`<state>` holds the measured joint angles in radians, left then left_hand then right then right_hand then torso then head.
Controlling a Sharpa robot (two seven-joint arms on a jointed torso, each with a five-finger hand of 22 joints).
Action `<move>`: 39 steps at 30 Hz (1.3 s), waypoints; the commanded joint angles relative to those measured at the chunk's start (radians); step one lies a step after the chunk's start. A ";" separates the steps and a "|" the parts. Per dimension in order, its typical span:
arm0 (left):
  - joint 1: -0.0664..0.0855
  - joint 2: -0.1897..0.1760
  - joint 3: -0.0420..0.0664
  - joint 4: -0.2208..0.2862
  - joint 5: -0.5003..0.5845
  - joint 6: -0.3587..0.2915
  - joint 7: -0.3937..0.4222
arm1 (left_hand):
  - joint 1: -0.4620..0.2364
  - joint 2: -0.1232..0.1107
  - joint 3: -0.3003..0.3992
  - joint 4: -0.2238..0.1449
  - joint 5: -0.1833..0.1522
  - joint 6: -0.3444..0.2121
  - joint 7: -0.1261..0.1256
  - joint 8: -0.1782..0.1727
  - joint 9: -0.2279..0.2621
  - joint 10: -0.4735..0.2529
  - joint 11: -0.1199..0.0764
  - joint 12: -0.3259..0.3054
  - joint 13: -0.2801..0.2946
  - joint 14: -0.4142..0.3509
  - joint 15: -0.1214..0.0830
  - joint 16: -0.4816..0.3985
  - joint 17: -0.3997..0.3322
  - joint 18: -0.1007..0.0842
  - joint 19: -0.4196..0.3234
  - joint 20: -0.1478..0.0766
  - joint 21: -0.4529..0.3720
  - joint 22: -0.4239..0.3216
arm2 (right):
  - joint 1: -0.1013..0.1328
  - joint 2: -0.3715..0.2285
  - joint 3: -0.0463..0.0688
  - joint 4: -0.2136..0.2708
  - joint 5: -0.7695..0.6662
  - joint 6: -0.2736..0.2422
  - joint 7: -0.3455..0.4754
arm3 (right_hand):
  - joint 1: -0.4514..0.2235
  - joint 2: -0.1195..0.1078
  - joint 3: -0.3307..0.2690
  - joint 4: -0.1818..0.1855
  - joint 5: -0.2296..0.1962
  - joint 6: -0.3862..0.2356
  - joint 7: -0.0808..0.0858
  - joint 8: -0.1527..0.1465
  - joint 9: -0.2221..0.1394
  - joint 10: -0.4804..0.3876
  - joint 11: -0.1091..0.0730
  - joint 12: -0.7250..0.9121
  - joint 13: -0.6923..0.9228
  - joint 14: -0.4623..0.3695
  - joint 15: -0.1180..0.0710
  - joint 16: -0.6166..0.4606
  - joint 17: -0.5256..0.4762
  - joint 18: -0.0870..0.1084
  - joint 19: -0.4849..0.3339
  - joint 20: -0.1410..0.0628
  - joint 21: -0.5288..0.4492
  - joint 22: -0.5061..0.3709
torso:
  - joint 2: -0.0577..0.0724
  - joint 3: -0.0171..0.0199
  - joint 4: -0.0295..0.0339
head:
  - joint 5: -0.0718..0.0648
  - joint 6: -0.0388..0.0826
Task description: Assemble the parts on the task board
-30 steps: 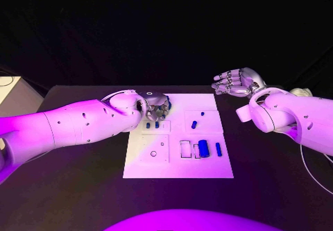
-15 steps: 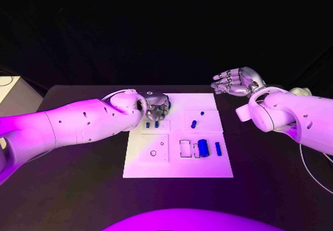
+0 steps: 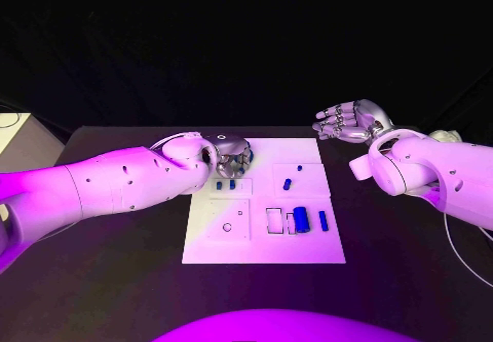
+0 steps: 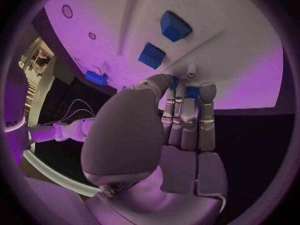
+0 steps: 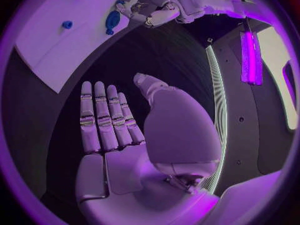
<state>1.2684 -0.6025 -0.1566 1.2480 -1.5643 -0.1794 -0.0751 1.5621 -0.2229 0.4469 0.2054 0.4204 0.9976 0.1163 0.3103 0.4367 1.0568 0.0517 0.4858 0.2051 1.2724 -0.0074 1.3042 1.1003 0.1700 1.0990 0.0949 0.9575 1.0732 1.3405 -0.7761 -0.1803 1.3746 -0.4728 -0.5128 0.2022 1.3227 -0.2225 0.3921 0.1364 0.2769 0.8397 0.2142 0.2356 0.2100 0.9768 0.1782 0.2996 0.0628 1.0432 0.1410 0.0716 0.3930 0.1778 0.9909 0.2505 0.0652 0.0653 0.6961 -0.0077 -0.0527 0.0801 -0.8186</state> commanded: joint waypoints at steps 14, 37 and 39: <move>0.001 -0.077 0.065 0.101 0.056 0.002 0.037 | -0.024 -0.008 0.001 0.002 0.002 0.006 0.003 -0.017 -0.001 0.011 0.007 -0.043 -0.004 0.006 0.004 0.011 -0.007 -0.016 -0.004 0.005 0.006 0.010 | 0.000 -0.002 0.000 0.000 -0.003 0.013 0.010 | -0.008 0.001 0.008 -0.001 0.004 0.004 0.030 -0.005 -0.001 0.007 0.002 -0.003 0.000 -0.004 -0.001 -0.002 -0.001 0.007 -0.006 0.001 0.001 0.000 | -0.002 0.0011 0.0024 | 0.001 0.005; -0.004 -0.114 0.056 0.068 0.038 0.046 0.027 | -0.036 -0.016 -0.001 0.005 0.000 0.008 0.000 -0.021 0.001 0.017 0.006 -0.057 -0.006 0.006 0.004 0.015 -0.008 -0.016 -0.007 0.007 0.006 0.013 | 0.000 -0.001 0.000 -0.002 -0.003 0.014 0.010 | -0.010 0.001 0.010 -0.002 0.004 0.005 0.029 -0.006 -0.002 0.010 0.002 -0.007 0.000 -0.003 -0.001 -0.002 -0.007 0.007 -0.006 0.001 0.001 0.000 | 0.000 -0.0004 0.0031 | 0.007 0.000; -0.004 -0.115 0.056 0.067 0.036 0.046 0.026 | -0.036 -0.017 -0.001 0.005 0.000 0.009 -0.001 -0.020 0.001 0.018 0.006 -0.057 -0.006 0.006 0.004 0.015 -0.009 -0.015 -0.008 0.007 0.004 0.012 | 0.000 -0.001 0.000 -0.002 -0.003 0.014 0.010 | -0.010 0.001 0.010 -0.002 0.004 0.005 0.029 -0.006 -0.002 0.010 0.002 -0.007 0.000 -0.003 -0.001 -0.002 -0.007 0.007 -0.006 0.001 0.001 0.000 | 0.000 0.0000 0.0032 | 0.007 0.000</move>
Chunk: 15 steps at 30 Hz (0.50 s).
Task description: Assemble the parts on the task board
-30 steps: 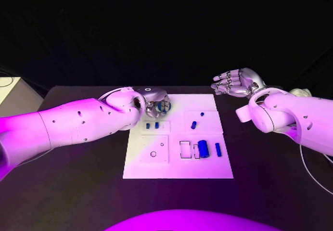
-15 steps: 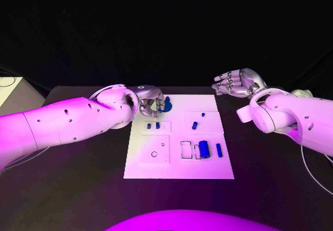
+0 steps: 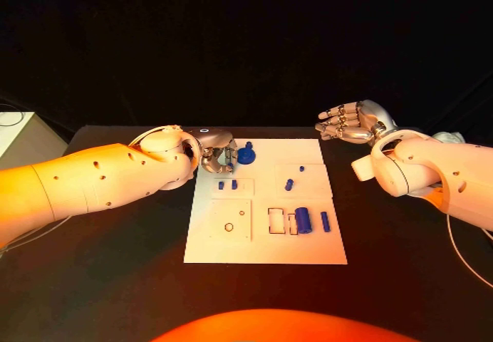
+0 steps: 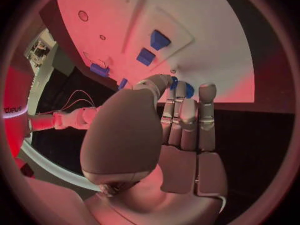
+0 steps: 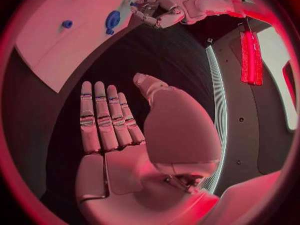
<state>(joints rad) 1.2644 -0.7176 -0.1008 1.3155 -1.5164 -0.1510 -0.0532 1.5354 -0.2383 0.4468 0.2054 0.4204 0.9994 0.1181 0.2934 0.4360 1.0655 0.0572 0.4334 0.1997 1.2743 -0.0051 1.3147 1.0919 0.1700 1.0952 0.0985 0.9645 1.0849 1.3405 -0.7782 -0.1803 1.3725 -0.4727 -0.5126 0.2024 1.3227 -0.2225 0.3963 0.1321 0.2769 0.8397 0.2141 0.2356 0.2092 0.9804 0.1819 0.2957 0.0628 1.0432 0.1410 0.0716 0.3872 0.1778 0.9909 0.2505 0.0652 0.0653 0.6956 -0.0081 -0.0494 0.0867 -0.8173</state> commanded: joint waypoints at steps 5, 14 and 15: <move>-0.001 0.001 -0.001 -0.004 -0.014 0.020 0.003 | -0.010 -0.002 -0.001 0.004 0.000 0.008 -0.003 -0.004 0.002 0.011 0.000 -0.006 -0.001 0.003 0.001 0.004 -0.002 -0.015 -0.005 0.003 -0.003 0.000 | 0.000 0.001 0.000 0.000 -0.003 0.014 0.010 | -0.010 0.001 0.006 0.002 0.004 0.006 0.030 -0.006 -0.001 0.007 -0.002 -0.003 0.000 -0.003 -0.001 -0.002 -0.001 0.007 -0.006 0.001 0.001 0.000 | -0.001 0.0011 -0.0010 | 0.002 -0.003; -0.001 0.002 -0.002 -0.004 -0.013 0.034 0.005 | -0.010 -0.003 -0.001 0.005 -0.001 0.008 -0.003 -0.004 0.002 0.012 0.000 -0.007 -0.001 0.001 0.001 0.002 -0.005 -0.014 -0.008 0.003 -0.007 -0.003 | 0.000 0.001 0.000 0.000 -0.003 0.013 0.010 | -0.010 0.001 0.006 0.002 0.004 0.006 0.030 -0.006 -0.001 0.007 -0.002 -0.003 0.000 -0.003 -0.001 -0.002 -0.001 0.007 -0.006 0.001 0.001 0.000 | -0.001 0.0017 -0.0010 | 0.001 -0.003; -0.001 0.003 -0.003 -0.005 -0.013 0.034 0.006 | -0.010 -0.003 -0.001 0.005 -0.001 0.008 -0.003 -0.004 0.002 0.012 0.000 -0.007 -0.001 0.001 0.001 0.002 -0.005 -0.014 -0.008 0.003 -0.007 -0.003 | 0.000 0.001 0.000 0.000 -0.003 0.013 0.010 | -0.010 0.001 0.006 0.002 0.004 0.006 0.030 -0.006 -0.001 0.007 -0.002 -0.003 0.000 -0.003 -0.001 -0.002 -0.001 0.007 -0.006 0.001 0.001 0.000 | -0.001 0.0016 -0.0011 | 0.001 -0.003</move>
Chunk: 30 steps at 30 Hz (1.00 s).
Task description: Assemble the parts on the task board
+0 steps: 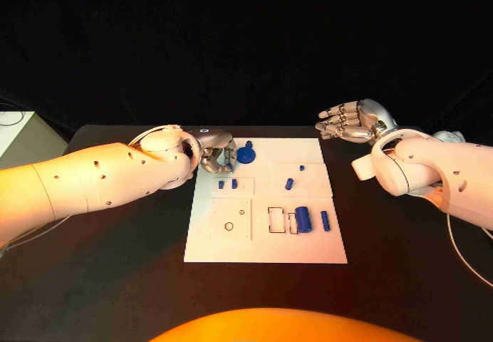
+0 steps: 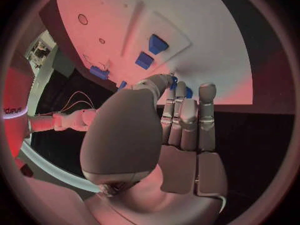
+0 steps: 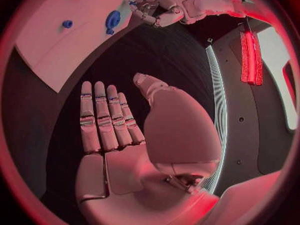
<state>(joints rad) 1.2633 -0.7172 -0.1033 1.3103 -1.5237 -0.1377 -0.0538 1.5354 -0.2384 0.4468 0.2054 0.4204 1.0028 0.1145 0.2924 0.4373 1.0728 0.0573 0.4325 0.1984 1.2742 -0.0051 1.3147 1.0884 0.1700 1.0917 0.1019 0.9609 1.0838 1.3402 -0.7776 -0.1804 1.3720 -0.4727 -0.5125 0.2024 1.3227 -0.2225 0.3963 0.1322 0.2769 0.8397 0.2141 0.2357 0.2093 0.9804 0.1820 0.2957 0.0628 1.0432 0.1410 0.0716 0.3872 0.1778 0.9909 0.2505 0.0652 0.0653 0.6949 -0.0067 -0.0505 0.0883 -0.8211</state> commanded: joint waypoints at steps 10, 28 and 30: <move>0.000 0.009 -0.004 -0.005 -0.005 0.028 0.007 | -0.010 -0.003 -0.001 0.004 0.000 0.006 0.000 -0.003 0.001 0.006 -0.001 -0.008 0.000 0.000 0.000 0.003 -0.002 -0.014 -0.004 0.000 -0.003 -0.001 | 0.000 0.000 0.000 0.002 -0.003 0.013 0.010 | -0.010 0.001 0.006 0.002 0.004 0.006 0.030 -0.006 -0.001 0.007 -0.002 -0.003 0.000 -0.003 -0.001 -0.002 -0.001 0.007 -0.006 0.001 0.001 0.000 | 0.001 -0.0004 -0.0001 | -0.002 -0.002; -0.002 0.018 -0.013 -0.014 0.001 0.044 0.012 | -0.010 -0.001 0.000 0.004 -0.001 0.008 0.000 -0.003 0.002 0.008 -0.001 -0.010 0.000 -0.001 0.000 0.002 -0.004 -0.013 -0.006 -0.001 -0.005 -0.002 | 0.000 0.000 0.000 0.001 -0.003 0.014 0.009 | -0.010 0.001 0.006 0.002 0.004 0.006 0.030 -0.006 -0.001 0.007 -0.002 -0.003 0.000 -0.003 -0.001 -0.002 -0.001 0.007 -0.006 0.001 0.001 0.000 | 0.000 -0.0009 0.0012 | -0.005 -0.007; -0.002 0.019 -0.013 -0.013 0.002 0.047 0.013 | -0.010 -0.001 0.000 0.004 -0.001 0.008 0.000 -0.003 0.002 0.008 -0.001 -0.010 0.000 -0.001 0.000 0.002 -0.004 -0.013 -0.006 -0.001 -0.005 -0.002 | 0.000 0.000 0.000 0.001 -0.003 0.014 0.009 | -0.010 0.001 0.006 0.002 0.004 0.006 0.030 -0.006 -0.001 0.007 -0.002 -0.003 0.000 -0.003 -0.001 -0.002 -0.001 0.007 -0.006 0.001 0.001 0.000 | 0.000 -0.0009 0.0017 | -0.005 -0.007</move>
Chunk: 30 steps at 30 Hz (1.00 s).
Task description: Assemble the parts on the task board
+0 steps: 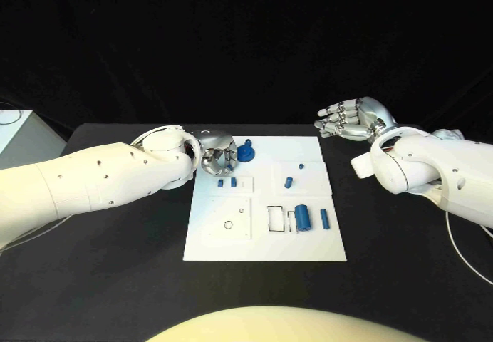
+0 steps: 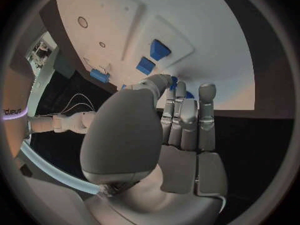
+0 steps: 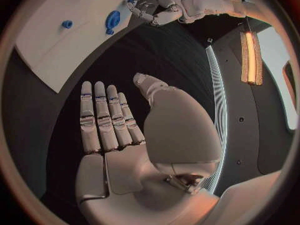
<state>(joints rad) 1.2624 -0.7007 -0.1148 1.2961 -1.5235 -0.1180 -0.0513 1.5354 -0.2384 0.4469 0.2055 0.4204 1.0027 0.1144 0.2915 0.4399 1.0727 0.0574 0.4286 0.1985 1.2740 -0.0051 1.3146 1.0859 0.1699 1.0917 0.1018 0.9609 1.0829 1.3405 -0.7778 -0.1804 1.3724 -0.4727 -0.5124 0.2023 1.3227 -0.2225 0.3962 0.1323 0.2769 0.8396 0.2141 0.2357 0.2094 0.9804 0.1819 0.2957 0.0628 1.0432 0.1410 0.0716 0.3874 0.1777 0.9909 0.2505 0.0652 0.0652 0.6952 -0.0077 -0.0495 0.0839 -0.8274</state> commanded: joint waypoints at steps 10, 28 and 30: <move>-0.001 0.002 -0.003 -0.002 0.003 0.034 0.006 | -0.009 0.001 0.002 0.002 -0.001 0.013 -0.001 -0.001 0.001 0.015 -0.003 -0.009 0.001 -0.002 -0.001 0.003 -0.003 -0.013 -0.008 -0.001 -0.006 -0.001 | 0.000 0.000 0.000 0.001 -0.003 0.013 0.010 | -0.010 0.001 0.006 0.002 0.004 0.006 0.030 -0.006 -0.001 0.007 -0.002 -0.003 0.000 -0.003 -0.001 -0.002 -0.001 0.007 -0.006 0.001 0.001 0.000 | -0.001 0.0002 -0.0004 | 0.001 0.002; -0.007 0.012 -0.009 -0.016 0.001 0.038 0.005 | -0.026 -0.011 -0.002 0.008 -0.003 -0.007 0.004 -0.022 -0.002 0.005 0.011 -0.042 -0.004 -0.024 0.011 -0.004 -0.028 -0.010 -0.028 0.004 -0.029 -0.013 | 0.000 -0.002 0.000 0.001 -0.003 0.013 0.009 | -0.010 0.001 0.006 0.002 0.004 0.006 0.030 -0.006 -0.001 0.007 -0.002 -0.003 0.000 -0.003 -0.001 -0.002 -0.001 0.007 -0.006 0.001 0.001 0.000 | -0.001 0.0012 -0.0010 | -0.001 0.001; -0.007 0.011 -0.009 -0.014 0.001 0.033 0.007 | -0.026 -0.012 -0.002 0.008 -0.003 -0.007 0.005 -0.023 -0.002 0.006 0.011 -0.043 -0.004 -0.024 0.011 -0.004 -0.028 -0.010 -0.028 0.004 -0.029 -0.012 | 0.000 -0.002 0.000 0.001 -0.003 0.013 0.009 | -0.010 0.001 0.006 0.002 0.004 0.006 0.030 -0.006 -0.001 0.007 -0.002 -0.003 0.000 -0.003 -0.001 -0.002 -0.001 0.007 -0.006 0.001 0.001 0.000 | -0.002 0.0011 -0.0010 | -0.001 0.001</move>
<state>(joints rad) 1.2599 -0.6893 -0.1209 1.2792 -1.5218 -0.1021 -0.0516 1.5183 -0.2477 0.4442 0.2083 0.4205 1.0043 0.1197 0.2722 0.4382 1.0758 0.0610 0.3891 0.1958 1.2575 0.0037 1.3146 1.0590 0.1700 1.0716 0.1071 0.9380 1.0719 1.3402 -0.7793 -0.1806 1.3728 -0.4726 -0.5125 0.2023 1.3227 -0.2225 0.3961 0.1323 0.2769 0.8396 0.2141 0.2357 0.2095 0.9804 0.1819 0.2957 0.0628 1.0432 0.1410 0.0716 0.3875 0.1778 0.9909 0.2505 0.0652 0.0653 0.6945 -0.0070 -0.0505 0.0830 -0.8259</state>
